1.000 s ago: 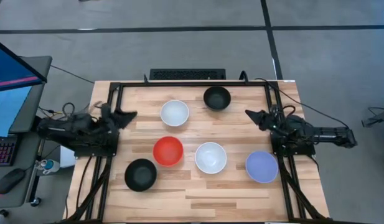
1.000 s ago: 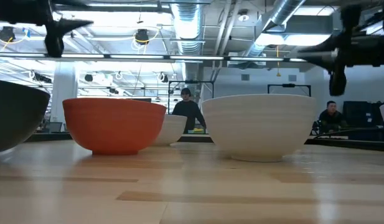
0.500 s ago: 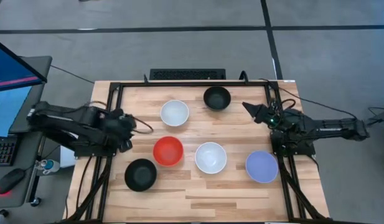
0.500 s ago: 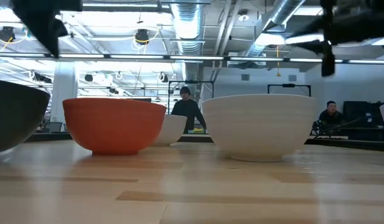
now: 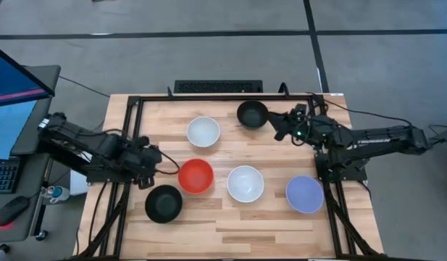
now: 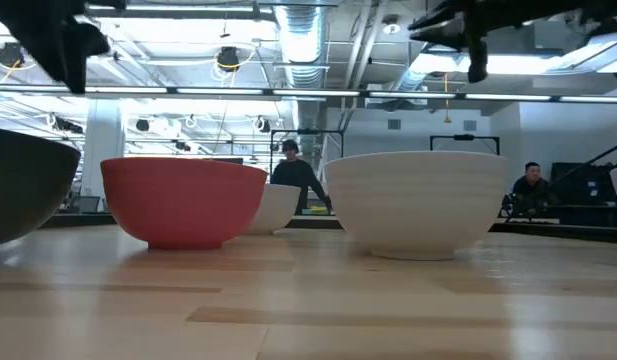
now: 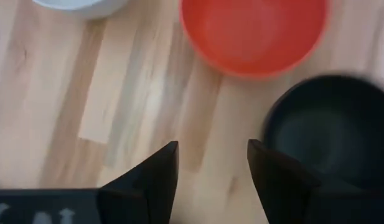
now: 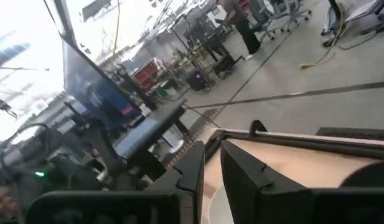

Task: Nest bowls inside each other
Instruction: Stack the bottom black bowl on the orange bowl

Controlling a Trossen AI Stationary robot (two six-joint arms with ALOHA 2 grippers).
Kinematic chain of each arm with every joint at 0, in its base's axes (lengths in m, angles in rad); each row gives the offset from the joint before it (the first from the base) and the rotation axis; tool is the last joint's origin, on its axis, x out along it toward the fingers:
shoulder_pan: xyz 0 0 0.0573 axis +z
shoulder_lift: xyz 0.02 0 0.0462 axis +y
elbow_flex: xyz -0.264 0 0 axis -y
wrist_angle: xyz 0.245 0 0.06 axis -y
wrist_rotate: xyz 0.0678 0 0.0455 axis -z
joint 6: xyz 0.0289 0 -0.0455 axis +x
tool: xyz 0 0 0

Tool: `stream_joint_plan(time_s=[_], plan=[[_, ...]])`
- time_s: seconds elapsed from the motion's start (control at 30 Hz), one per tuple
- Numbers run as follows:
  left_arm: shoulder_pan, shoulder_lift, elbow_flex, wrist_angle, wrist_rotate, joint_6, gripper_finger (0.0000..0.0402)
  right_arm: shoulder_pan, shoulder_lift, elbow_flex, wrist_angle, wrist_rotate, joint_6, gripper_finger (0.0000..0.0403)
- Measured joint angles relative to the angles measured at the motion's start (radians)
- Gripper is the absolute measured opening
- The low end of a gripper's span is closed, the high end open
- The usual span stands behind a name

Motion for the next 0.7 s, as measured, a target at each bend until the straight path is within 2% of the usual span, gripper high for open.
stream_joint_plan(time_s=[0.1, 0.4, 0.57, 0.7], plan=[[-0.100, -0.009, -0.002, -0.006, -0.048, -0.145, 0.0185, -0.019, 0.047, 0.025, -0.009, 0.002, -0.018, 0.0077], [-0.485, 0.092, -0.080, 0.009, -0.058, -0.620, 0.0185, -0.047, 0.139, 0.041, -0.003, -0.027, -0.020, 0.0077], [-0.530, 0.145, -0.080, 0.057, -0.108, -0.719, 0.0185, -0.047, 0.148, 0.041, 0.023, -0.031, -0.020, 0.0077], [-0.530, 0.193, -0.123, 0.105, -0.057, -0.757, 0.0185, -0.054, 0.147, 0.041, 0.033, -0.031, -0.020, 0.0077]])
